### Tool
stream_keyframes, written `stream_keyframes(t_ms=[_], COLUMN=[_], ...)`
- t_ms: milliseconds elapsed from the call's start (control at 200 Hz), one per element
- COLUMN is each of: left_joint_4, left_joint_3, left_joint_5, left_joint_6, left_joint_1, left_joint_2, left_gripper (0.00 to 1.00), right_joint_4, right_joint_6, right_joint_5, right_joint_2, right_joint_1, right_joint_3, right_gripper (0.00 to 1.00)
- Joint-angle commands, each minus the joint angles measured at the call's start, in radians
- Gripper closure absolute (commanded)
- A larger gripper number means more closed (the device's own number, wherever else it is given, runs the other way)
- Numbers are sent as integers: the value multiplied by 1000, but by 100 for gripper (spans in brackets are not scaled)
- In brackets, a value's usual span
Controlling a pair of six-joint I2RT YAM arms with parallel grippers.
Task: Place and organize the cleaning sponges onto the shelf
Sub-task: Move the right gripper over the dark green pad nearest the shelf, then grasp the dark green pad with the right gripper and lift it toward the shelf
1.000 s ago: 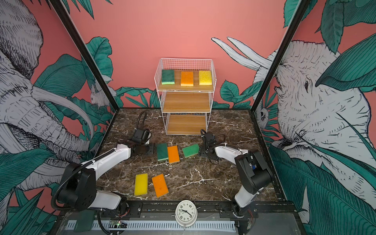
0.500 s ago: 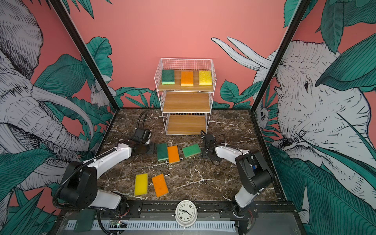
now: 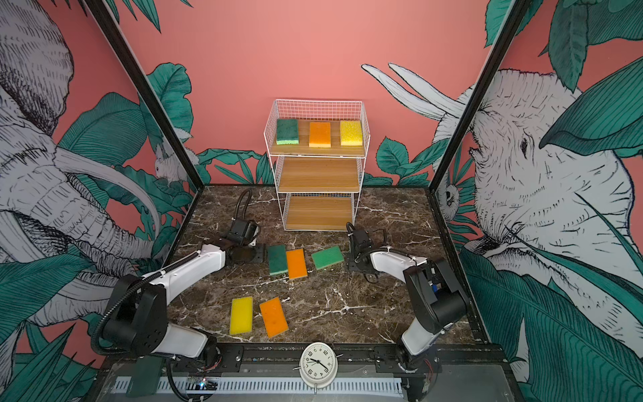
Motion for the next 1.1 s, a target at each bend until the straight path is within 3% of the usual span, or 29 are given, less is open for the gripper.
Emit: stream_keyframes(t_ms=[0, 145, 730, 1095], left_joint_4=[-24, -24, -45, -66], left_joint_3=[19, 15, -13, -12], left_joint_5=[-16, -20, -59, -90], left_joint_6=[-22, -28, -9, 3], left_joint_1=[-6, -7, -7, -8], left_joint_2=[-5, -13, -116, -191], left_gripper=[32, 32, 32, 33], right_joint_4=[64, 76, -8, -66], right_joint_6=[-20, -22, -14, 31], right_joint_5=[-48, -43, -57, 18], right_joint_2=[-10, -21, -267, -345], right_joint_1=[-4, -4, 9, 80], right_joint_3=[-32, -57, -61, 85], right_gripper=[29, 37, 36, 37])
